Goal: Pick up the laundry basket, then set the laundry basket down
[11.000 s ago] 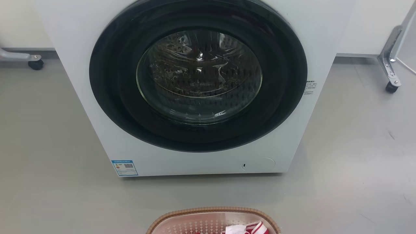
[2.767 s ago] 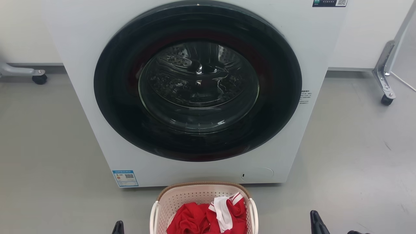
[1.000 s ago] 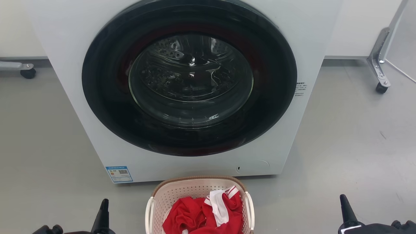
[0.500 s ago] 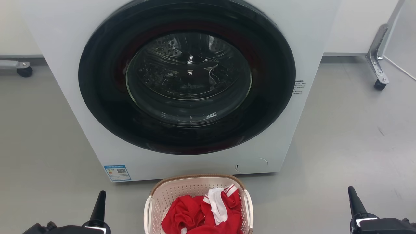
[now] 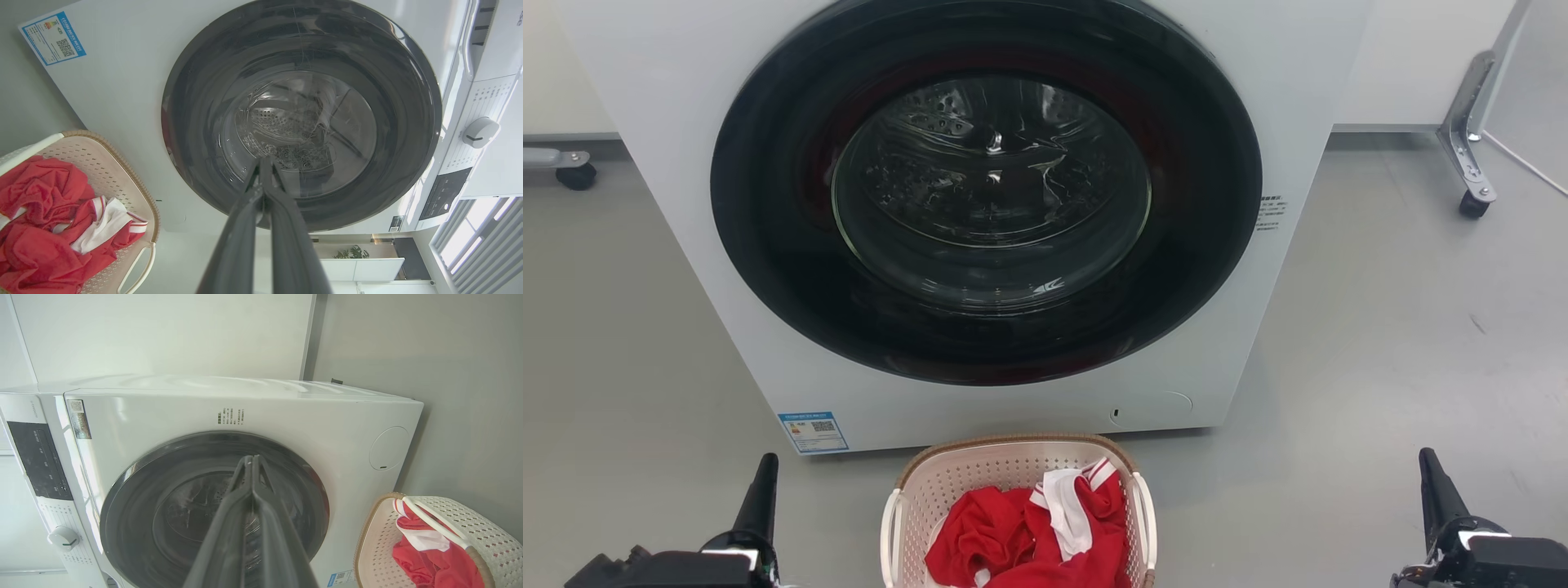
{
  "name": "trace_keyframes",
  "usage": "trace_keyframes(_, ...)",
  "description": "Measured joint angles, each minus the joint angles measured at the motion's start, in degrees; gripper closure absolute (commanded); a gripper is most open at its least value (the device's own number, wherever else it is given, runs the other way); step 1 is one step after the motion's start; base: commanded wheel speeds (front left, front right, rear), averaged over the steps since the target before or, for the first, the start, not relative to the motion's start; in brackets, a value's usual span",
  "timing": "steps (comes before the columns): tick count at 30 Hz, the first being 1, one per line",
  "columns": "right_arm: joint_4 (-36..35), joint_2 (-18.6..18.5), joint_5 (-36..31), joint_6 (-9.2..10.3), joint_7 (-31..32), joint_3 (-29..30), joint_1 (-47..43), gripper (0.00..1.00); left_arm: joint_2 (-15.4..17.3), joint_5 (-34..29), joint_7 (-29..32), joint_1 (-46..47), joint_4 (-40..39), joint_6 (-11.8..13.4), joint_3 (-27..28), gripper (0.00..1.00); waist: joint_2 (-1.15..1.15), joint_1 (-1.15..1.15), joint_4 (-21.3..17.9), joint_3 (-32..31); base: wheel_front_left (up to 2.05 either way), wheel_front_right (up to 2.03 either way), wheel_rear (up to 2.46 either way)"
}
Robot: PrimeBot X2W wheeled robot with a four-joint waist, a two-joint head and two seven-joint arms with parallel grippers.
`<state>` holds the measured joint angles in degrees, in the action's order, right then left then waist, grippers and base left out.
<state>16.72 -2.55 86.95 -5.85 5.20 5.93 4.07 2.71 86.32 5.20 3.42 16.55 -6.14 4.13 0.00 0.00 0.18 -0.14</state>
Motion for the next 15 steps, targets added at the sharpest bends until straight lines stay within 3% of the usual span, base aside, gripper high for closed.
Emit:
trace_keyframes(8,0.35,0.05,4.49,-0.90,1.29,1.66,0.82,1.00,-0.23,5.22,1.29,1.21,0.40,-0.94,1.09,1.00,0.00,0.00,-0.18,0.24,0.00,0.00,0.00)
trace_keyframes(15,0.36,0.07,4.48,-1.04,1.29,1.67,1.18,1.00,-0.26,5.38,1.29,1.22,0.42,-0.94,1.11,1.00,0.00,0.00,-0.18,0.24,0.00,0.00,0.00)
